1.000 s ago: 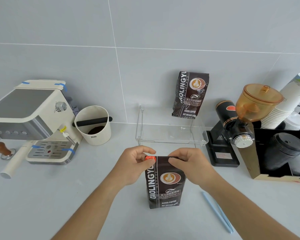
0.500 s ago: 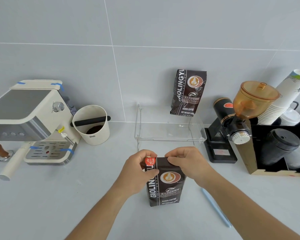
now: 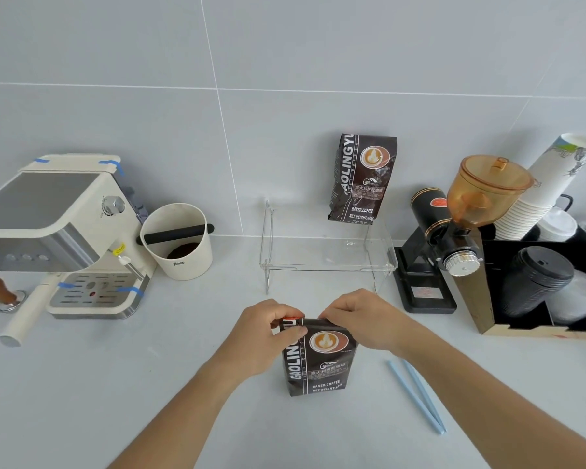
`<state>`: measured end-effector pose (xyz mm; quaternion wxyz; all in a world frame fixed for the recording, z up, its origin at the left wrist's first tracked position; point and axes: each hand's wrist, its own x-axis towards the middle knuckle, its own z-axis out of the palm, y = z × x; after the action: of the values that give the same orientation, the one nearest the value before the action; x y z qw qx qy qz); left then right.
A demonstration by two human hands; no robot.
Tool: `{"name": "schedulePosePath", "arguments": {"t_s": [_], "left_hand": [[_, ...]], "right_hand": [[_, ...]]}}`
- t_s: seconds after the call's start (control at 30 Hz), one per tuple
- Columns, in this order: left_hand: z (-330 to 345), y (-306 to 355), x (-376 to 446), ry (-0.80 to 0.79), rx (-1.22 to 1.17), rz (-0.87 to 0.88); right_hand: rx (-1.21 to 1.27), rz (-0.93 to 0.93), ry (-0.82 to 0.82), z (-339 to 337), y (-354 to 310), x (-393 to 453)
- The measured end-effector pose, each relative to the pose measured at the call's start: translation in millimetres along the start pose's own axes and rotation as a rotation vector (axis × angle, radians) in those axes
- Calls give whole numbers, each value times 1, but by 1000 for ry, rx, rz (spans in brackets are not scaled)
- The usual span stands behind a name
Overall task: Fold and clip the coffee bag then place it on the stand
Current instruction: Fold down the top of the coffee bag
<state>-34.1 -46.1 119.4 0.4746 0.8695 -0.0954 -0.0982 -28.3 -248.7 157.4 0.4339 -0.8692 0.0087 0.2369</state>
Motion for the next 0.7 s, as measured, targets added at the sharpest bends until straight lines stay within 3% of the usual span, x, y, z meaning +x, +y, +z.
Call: {"name": "schedulePosePath", "arguments": {"t_s": [0.13, 0.27, 0.47, 0.7], "left_hand": [[-4, 1, 1, -41, 57, 36], [-7, 4, 2, -60, 205, 101], [-1, 27, 2, -125, 519, 239], [4, 29, 11, -153, 503, 259]], "right_hand": [[-117, -124, -48, -6, 9, -6], [-332, -265, 11, -10, 14, -10], [-325, -329, 19, -10, 18, -7], [-421, -441, -40, -16, 24, -6]]}}
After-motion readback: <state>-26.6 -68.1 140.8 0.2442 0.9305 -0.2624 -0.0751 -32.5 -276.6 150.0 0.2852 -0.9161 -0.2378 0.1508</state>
